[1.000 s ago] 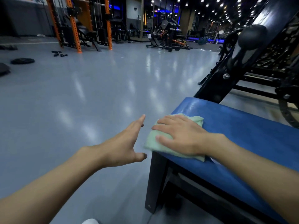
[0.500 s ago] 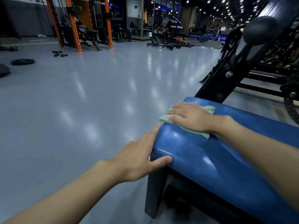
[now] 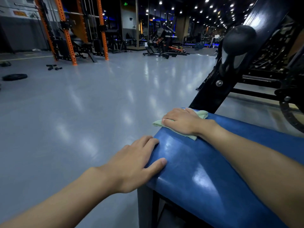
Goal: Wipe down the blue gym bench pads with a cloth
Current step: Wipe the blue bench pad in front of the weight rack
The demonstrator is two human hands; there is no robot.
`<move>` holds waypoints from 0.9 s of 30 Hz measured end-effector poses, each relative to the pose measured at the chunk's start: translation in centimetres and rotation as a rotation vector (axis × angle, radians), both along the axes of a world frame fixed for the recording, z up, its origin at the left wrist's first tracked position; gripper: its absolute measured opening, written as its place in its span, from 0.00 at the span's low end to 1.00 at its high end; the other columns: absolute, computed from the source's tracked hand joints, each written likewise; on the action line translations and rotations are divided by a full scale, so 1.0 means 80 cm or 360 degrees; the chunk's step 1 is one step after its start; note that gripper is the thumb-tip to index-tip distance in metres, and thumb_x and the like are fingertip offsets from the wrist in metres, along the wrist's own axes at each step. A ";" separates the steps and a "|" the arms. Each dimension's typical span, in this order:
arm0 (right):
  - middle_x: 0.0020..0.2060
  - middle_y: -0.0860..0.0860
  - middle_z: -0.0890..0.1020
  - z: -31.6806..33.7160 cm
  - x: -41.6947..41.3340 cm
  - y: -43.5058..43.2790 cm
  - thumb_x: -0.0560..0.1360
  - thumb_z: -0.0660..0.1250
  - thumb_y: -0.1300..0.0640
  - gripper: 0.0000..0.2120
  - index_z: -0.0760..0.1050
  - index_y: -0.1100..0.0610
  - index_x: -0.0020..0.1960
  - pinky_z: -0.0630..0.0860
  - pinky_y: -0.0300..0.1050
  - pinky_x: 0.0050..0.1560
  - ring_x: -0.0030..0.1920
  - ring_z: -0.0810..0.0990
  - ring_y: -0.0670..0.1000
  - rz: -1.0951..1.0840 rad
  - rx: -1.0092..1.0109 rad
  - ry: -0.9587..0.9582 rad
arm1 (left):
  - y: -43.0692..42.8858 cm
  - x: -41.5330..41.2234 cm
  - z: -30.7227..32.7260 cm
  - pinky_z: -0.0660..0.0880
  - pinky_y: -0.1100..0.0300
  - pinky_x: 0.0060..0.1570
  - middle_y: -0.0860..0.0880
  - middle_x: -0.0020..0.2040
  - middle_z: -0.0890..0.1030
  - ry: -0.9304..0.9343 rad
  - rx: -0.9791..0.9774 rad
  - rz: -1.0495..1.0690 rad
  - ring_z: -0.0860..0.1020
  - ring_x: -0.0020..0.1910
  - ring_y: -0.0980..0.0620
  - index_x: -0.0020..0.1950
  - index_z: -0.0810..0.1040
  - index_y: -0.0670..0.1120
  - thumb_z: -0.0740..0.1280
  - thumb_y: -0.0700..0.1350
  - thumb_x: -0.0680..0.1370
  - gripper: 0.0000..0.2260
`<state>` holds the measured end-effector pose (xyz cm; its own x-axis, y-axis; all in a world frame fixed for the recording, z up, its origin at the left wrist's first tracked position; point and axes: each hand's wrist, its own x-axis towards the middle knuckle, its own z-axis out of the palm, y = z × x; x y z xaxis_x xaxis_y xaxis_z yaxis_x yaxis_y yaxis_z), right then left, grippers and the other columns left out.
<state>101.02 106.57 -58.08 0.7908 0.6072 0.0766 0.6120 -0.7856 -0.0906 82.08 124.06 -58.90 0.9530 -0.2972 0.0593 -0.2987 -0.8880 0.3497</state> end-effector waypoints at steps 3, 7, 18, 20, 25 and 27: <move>0.52 0.41 0.74 0.000 0.021 -0.011 0.72 0.44 0.34 0.22 0.74 0.39 0.47 0.61 0.60 0.65 0.63 0.70 0.50 -0.0170 0.0032 0.0027 | -0.017 0.020 0.005 0.68 0.54 0.63 0.58 0.63 0.67 -0.0048 0.0029 -0.0051 0.69 0.61 0.55 0.66 0.65 0.55 0.45 0.69 0.73 0.29; 0.67 0.45 0.71 0.002 0.047 -0.029 0.71 0.44 0.32 0.27 0.69 0.33 0.64 0.58 0.62 0.66 0.69 0.67 0.54 -0.0418 0.0111 0.0153 | -0.035 0.050 0.006 0.66 0.54 0.65 0.58 0.65 0.66 -0.0068 0.0031 -0.0076 0.67 0.65 0.55 0.66 0.66 0.56 0.43 0.69 0.72 0.30; 0.67 0.54 0.75 -0.003 0.047 -0.144 0.69 0.38 0.26 0.32 0.58 0.33 0.69 0.66 0.59 0.62 0.66 0.73 0.60 -0.0715 0.0071 0.0159 | -0.113 0.103 0.013 0.61 0.44 0.67 0.57 0.62 0.66 -0.0036 0.0174 0.0000 0.62 0.68 0.53 0.63 0.67 0.59 0.45 0.67 0.76 0.23; 0.71 0.50 0.73 -0.005 0.039 -0.184 0.69 0.39 0.26 0.33 0.59 0.33 0.70 0.65 0.61 0.66 0.68 0.72 0.58 -0.0794 0.0089 0.0192 | -0.131 0.107 0.012 0.59 0.40 0.68 0.57 0.62 0.67 -0.0052 0.0221 -0.0017 0.62 0.68 0.53 0.63 0.67 0.60 0.41 0.69 0.73 0.26; 0.74 0.50 0.68 -0.004 0.023 -0.225 0.71 0.38 0.25 0.35 0.58 0.35 0.73 0.62 0.62 0.67 0.70 0.68 0.59 -0.0941 0.0025 0.0256 | -0.175 0.105 0.008 0.55 0.36 0.68 0.55 0.57 0.67 -0.0163 0.0310 -0.0120 0.64 0.65 0.52 0.61 0.67 0.58 0.37 0.70 0.71 0.30; 0.73 0.51 0.69 0.000 0.017 -0.221 0.72 0.38 0.25 0.34 0.60 0.35 0.72 0.60 0.63 0.66 0.70 0.68 0.59 -0.0920 0.0034 0.0242 | -0.196 0.105 0.006 0.54 0.35 0.68 0.54 0.58 0.67 -0.0169 0.0339 -0.0116 0.63 0.66 0.50 0.63 0.65 0.59 0.37 0.70 0.70 0.31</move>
